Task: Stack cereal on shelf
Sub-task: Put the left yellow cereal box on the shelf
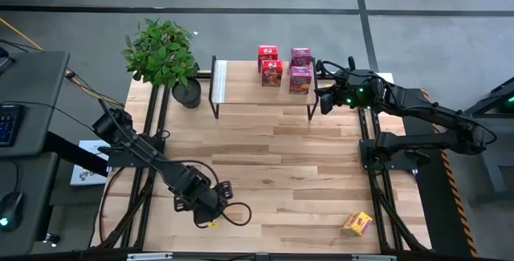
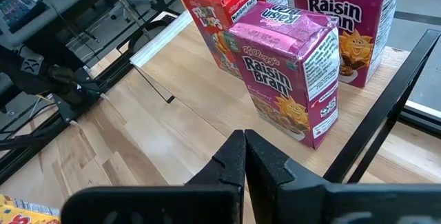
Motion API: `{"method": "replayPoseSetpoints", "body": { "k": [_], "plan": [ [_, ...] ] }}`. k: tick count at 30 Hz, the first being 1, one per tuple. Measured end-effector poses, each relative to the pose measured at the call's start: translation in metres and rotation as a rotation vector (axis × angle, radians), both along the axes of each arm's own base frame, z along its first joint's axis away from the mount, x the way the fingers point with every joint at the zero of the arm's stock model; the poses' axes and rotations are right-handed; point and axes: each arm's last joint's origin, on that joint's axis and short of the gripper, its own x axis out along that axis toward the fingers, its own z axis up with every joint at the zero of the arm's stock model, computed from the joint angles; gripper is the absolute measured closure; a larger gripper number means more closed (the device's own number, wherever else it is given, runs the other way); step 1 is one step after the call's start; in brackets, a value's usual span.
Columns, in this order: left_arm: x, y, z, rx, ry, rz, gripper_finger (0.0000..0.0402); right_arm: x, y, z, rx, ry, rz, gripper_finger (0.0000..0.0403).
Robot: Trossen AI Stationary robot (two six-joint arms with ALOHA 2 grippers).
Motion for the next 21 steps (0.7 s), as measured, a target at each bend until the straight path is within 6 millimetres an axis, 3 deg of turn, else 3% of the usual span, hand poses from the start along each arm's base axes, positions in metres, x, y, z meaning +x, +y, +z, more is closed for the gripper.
{"method": "replayPoseSetpoints", "body": {
  "k": [8, 14, 21],
  "plan": [
    [0.008, 0.008, -0.001, 0.008, -0.034, 0.036, 0.0103, 0.0, 0.0, 0.0, 0.0, 0.0, 0.0, 0.0402],
    [0.008, 0.018, -0.018, 0.001, 0.01, 0.027, 0.0103, 0.0, 0.0, 0.0, 0.0, 0.001, 0.0, 0.0402],
    [0.011, 0.017, -0.025, -0.034, -0.024, 0.028, 0.0111, 0.0, 0.0, 0.0, -0.003, 0.003, 0.002, 0.0402]
  ]
}}
